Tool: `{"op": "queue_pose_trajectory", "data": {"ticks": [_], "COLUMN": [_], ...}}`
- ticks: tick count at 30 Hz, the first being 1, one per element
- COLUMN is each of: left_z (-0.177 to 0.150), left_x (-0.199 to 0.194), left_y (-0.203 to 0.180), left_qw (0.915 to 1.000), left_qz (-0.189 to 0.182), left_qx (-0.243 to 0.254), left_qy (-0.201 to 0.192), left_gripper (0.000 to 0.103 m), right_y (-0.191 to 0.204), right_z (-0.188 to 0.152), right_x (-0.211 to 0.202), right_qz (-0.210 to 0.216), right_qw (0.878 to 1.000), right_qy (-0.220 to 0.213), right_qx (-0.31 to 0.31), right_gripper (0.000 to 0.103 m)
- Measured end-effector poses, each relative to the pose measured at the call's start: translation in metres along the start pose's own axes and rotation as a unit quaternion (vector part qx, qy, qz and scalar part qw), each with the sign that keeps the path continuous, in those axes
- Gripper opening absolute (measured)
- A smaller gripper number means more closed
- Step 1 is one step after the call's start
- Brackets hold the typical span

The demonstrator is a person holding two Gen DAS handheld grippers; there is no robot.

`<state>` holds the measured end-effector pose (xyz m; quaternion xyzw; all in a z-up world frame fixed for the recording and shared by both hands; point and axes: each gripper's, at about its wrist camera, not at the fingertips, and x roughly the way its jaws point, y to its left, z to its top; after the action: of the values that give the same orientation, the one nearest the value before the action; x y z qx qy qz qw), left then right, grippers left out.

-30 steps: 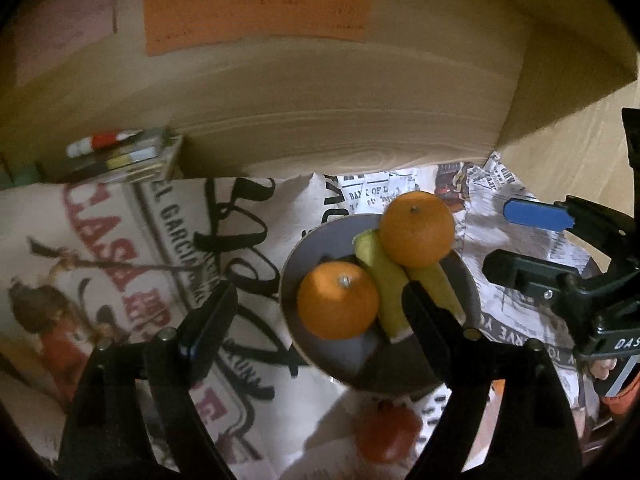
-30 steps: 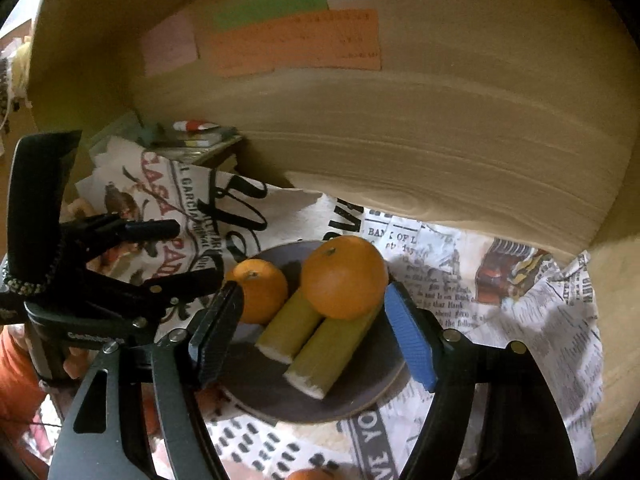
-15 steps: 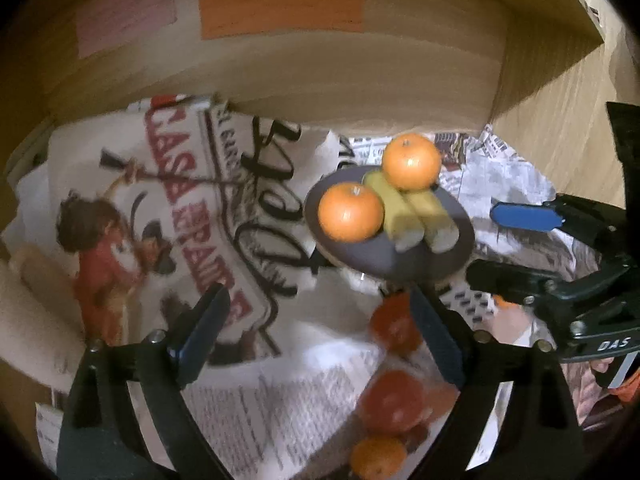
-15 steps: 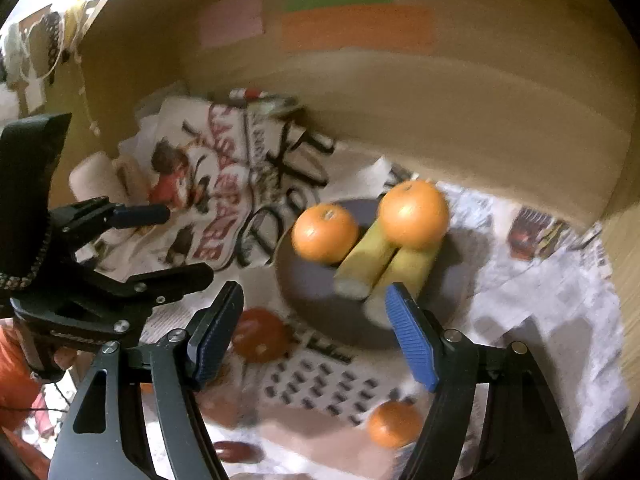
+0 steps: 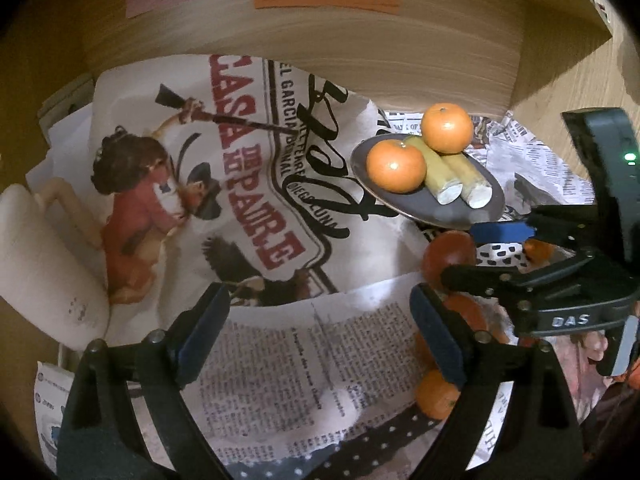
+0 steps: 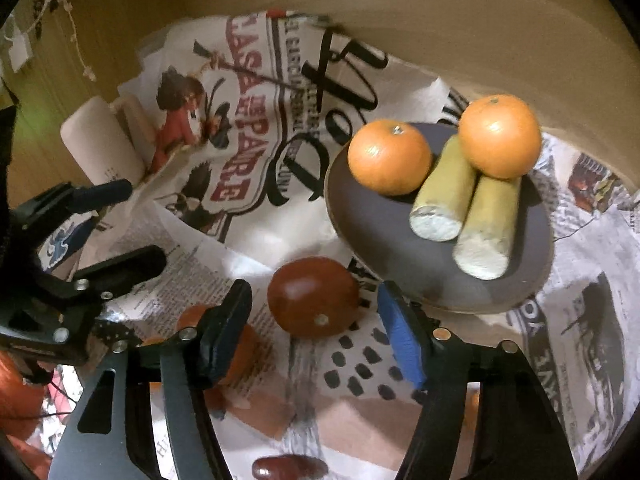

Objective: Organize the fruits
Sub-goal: 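Grasp a red tomato with the right gripper while the left gripper grasps another tomato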

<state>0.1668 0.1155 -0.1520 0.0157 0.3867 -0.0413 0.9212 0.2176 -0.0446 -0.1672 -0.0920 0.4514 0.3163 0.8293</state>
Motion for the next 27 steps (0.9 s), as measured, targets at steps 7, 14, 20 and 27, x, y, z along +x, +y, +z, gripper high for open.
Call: {"op": "queue_pose_trajectory", "data": {"ticks": [7, 14, 20, 27], "left_z": [-0.002, 0.001, -0.004, -0.012], "left_x": [0.000, -0.003, 0.005, 0.027], "left_y": [-0.007, -0.030, -0.057, -0.077], "left_qw": [0.9999, 0.9991, 0.9970, 0.9933], "left_qz": [-0.012, -0.032, -0.060, -0.075], "left_qx": [0.010, 0.026, 0.044, 0.059], "left_qy": [0.002, 0.005, 0.024, 0.065], "left_gripper": [0.093, 0.093, 0.092, 0.067], "right_y": [-0.006, -0.011, -0.027, -0.045], "right_z": [0.002, 0.000, -0.006, -0.020], "right_x": [0.016, -0.001, -0.037, -0.066], "right_qz": [0.017, 0.019, 0.005, -0.015], "right_qw": [0.999, 1.000, 0.999, 0.998], "right_qy": [0.027, 0.009, -0.029, -0.051], "right_qx": [0.017, 0.017, 0.026, 0.037], "right_gripper": [0.049, 0.048, 0.048, 0.048]}}
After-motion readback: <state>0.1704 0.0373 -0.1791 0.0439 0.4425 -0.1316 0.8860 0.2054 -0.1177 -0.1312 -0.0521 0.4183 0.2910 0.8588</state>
